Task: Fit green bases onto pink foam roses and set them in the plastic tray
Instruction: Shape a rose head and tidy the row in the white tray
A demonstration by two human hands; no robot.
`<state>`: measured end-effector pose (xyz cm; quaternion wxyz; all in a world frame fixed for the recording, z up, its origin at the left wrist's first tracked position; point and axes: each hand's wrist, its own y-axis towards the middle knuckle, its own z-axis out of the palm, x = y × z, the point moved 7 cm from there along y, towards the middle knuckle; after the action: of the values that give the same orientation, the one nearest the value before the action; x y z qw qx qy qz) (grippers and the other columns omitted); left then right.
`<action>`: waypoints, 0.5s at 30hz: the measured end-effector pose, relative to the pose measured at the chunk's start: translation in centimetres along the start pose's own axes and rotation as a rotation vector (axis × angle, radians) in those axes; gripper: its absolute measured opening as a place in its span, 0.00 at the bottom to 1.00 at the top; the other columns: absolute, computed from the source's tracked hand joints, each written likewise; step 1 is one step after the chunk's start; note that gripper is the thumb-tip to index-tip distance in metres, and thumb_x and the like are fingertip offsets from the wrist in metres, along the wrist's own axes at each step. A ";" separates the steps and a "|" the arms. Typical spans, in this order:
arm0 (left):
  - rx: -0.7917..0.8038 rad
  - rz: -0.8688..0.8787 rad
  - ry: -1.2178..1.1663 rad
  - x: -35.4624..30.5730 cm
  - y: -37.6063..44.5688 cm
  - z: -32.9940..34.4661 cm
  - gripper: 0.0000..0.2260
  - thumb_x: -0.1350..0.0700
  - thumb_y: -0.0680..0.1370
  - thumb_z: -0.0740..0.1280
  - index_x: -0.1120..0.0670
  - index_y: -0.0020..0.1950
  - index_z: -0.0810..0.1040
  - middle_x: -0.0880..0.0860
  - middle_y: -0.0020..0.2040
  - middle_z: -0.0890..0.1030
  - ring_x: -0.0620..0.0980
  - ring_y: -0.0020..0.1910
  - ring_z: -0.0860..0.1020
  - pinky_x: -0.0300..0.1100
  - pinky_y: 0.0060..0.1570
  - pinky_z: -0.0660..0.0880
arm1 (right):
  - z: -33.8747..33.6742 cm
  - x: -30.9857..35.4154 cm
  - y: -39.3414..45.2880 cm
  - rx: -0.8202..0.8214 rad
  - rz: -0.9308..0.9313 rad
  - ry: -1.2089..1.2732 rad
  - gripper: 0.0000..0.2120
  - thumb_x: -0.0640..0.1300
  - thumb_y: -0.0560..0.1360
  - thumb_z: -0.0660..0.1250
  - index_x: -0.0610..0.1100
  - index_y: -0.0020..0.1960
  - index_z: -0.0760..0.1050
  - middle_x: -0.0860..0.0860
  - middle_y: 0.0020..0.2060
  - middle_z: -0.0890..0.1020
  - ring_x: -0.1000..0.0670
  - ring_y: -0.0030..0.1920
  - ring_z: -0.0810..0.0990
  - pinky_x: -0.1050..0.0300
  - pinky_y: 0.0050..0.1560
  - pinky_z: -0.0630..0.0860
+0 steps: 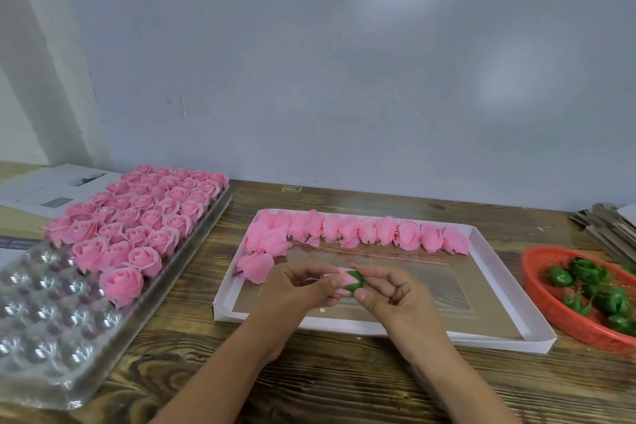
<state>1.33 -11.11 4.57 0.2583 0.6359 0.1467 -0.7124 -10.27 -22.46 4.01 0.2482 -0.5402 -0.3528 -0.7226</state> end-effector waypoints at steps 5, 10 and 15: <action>0.011 0.004 0.004 -0.1 -0.1 0.1 0.07 0.55 0.72 0.76 0.54 0.48 0.88 0.57 0.47 0.87 0.48 0.44 0.85 0.37 0.45 0.81 | 0.0 -0.2 0.0 0.008 -0.022 0.008 0.14 0.24 0.71 0.68 0.36 0.53 0.79 0.44 0.47 0.87 0.48 0.51 0.85 0.64 0.49 0.79; 0.021 0.005 0.011 0.1 -0.1 0.1 0.07 0.54 0.71 0.77 0.53 0.47 0.88 0.57 0.46 0.87 0.48 0.44 0.85 0.37 0.45 0.81 | 0.0 -0.6 -0.1 0.016 -0.024 0.004 0.13 0.23 0.71 0.67 0.35 0.51 0.78 0.47 0.48 0.87 0.49 0.51 0.85 0.63 0.49 0.79; 0.031 0.000 0.045 0.2 -0.1 0.1 0.08 0.52 0.69 0.77 0.51 0.47 0.88 0.56 0.45 0.87 0.49 0.44 0.85 0.38 0.46 0.81 | 0.1 -0.6 -0.2 0.033 -0.020 -0.007 0.13 0.22 0.71 0.67 0.37 0.49 0.78 0.48 0.48 0.87 0.49 0.50 0.86 0.62 0.49 0.79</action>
<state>1.23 -11.13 4.35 0.2450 0.6556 0.1413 -0.7001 -10.17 -22.32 3.44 0.2486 -0.5348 -0.3709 -0.7173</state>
